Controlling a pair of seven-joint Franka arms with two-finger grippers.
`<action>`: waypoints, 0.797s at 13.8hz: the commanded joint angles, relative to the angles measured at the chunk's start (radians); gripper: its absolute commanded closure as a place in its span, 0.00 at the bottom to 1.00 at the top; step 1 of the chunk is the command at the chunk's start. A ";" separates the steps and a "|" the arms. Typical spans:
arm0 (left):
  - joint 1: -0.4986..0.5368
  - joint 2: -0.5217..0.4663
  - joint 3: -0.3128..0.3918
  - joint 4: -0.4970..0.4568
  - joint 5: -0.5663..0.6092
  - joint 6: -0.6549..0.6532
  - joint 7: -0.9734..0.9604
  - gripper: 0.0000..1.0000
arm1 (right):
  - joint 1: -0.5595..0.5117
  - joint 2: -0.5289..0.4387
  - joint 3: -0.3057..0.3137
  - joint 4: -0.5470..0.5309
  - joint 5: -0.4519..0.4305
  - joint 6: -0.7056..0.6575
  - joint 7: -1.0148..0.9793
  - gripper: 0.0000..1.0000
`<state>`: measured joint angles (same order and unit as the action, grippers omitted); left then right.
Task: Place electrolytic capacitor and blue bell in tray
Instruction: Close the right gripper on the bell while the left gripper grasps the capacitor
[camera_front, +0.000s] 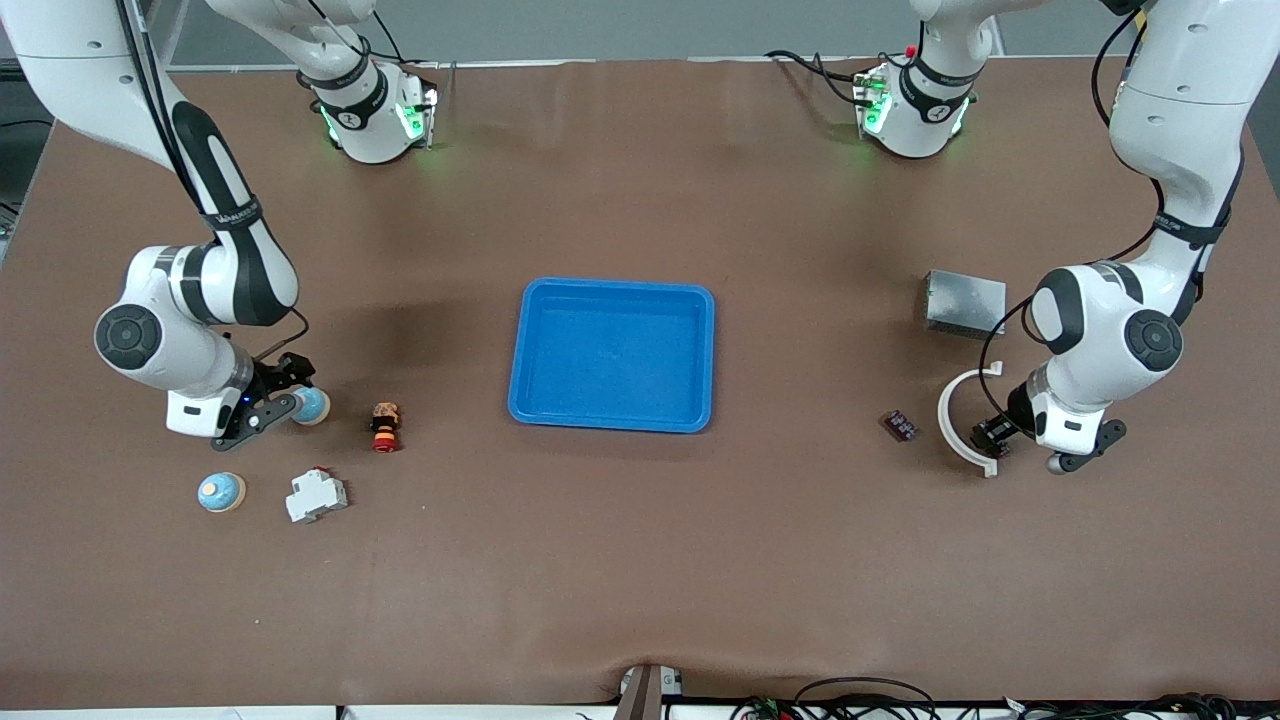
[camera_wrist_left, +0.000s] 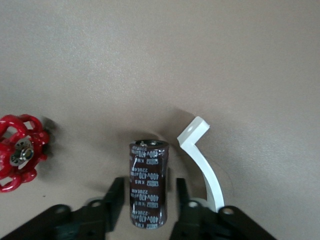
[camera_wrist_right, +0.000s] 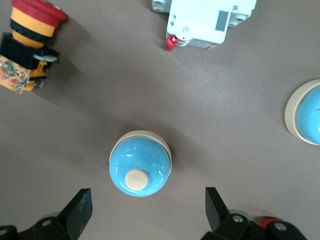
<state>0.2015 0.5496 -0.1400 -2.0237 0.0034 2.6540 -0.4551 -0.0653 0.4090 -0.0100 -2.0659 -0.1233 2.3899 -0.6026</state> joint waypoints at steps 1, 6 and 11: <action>0.004 0.003 -0.003 0.010 0.009 0.012 -0.019 0.98 | -0.011 -0.001 0.010 -0.011 -0.010 0.005 -0.006 0.00; 0.006 -0.065 -0.003 0.002 0.009 -0.064 -0.025 1.00 | -0.013 0.028 0.010 -0.011 -0.009 0.047 -0.006 0.00; -0.007 -0.180 -0.018 0.011 0.010 -0.233 -0.069 1.00 | -0.016 0.065 0.010 -0.007 -0.007 0.126 0.004 0.00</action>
<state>0.1996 0.4401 -0.1480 -2.0003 0.0034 2.4861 -0.4907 -0.0654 0.4614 -0.0099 -2.0701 -0.1233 2.4748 -0.6021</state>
